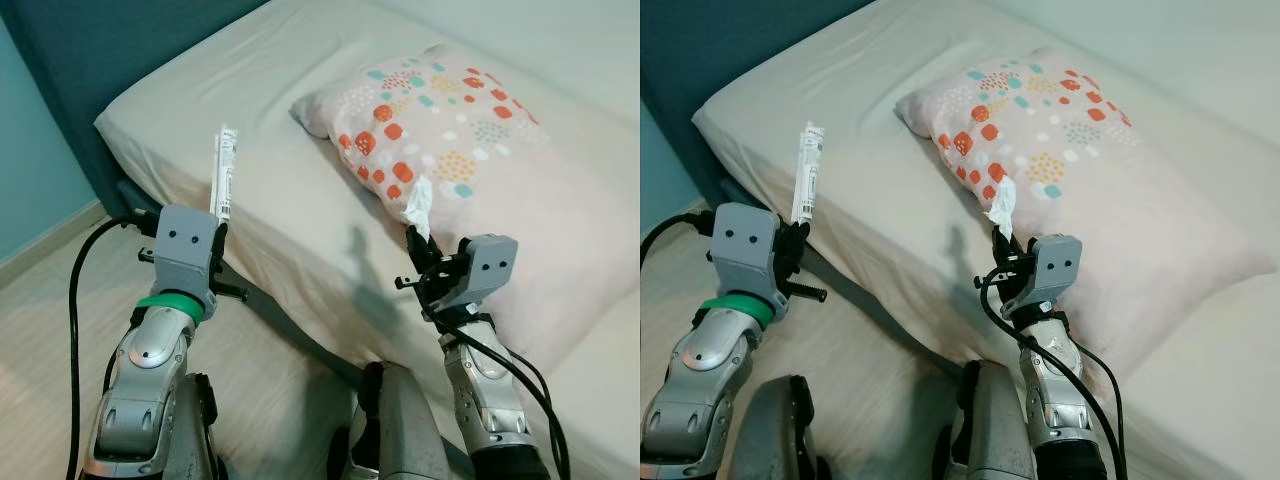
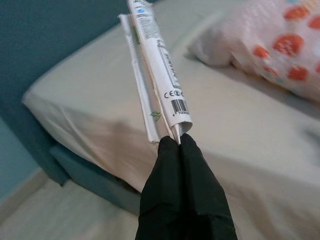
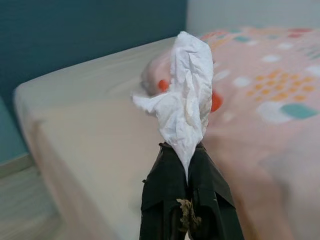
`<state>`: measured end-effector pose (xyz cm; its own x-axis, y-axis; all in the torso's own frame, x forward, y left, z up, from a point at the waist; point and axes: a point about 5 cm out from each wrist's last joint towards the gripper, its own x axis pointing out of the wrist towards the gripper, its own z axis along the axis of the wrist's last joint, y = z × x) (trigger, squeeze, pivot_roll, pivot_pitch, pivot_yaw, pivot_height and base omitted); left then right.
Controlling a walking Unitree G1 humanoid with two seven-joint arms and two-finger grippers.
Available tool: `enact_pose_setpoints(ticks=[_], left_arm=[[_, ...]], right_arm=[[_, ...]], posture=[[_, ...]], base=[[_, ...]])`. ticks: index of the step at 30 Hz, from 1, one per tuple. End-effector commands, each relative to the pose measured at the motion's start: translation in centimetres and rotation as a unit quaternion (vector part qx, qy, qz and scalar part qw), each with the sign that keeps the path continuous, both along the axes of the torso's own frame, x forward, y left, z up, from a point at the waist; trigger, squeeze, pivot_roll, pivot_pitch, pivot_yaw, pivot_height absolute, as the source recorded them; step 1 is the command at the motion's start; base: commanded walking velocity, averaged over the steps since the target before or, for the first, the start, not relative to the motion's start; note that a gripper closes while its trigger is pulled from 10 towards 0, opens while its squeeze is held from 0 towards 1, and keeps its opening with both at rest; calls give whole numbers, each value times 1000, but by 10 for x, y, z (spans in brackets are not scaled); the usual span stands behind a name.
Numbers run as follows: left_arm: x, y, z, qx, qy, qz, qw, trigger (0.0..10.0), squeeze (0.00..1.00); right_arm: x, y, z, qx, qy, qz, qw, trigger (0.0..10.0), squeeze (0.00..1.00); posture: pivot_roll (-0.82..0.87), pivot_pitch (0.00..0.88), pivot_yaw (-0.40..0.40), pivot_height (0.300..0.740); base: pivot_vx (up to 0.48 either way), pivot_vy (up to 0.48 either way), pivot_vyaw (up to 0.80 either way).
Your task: Clean up the room
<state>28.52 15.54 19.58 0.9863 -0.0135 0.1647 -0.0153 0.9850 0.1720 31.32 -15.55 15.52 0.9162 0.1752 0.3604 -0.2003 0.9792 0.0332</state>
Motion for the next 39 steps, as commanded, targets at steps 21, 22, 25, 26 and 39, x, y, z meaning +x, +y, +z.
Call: enact_pose_setpoints(ticks=[21, 22, 25, 26, 39], left_arm=[[10, -9, 4, -1, -14, -12, 1000, 10000, 0], [10, -9, 4, -1, -14, -12, 1000, 10000, 0], [12, -9, 7, 0, -22, -9, 1000, 10000, 0], [13, -9, 7, -1, -23, -10, 1000, 10000, 0], [15, -10, 8, -6, -25, -13, 1000, 10000, 0]], right_arm=[[-2, -15, 2, -3, 14, -38, 999, 10000, 0], [-2, -15, 2, -3, 14, -38, 999, 10000, 0], [-2, -14, 1, -4, 16, -39, 999, 10000, 0], [-2, -14, 1, -4, 18, -39, 999, 10000, 0], [-3, -12, 0, -4, 25, -37, 999, 10000, 0]], posture=[[104, 87, -106, 600], [104, 87, -106, 600], [102, 87, -102, 610], [102, 87, -102, 615], [101, 89, -98, 660]], base=[[0, 0, 0], [0, 0, 0], [0, 0, 0], [0, 0, 0], [0, 0, 0]])
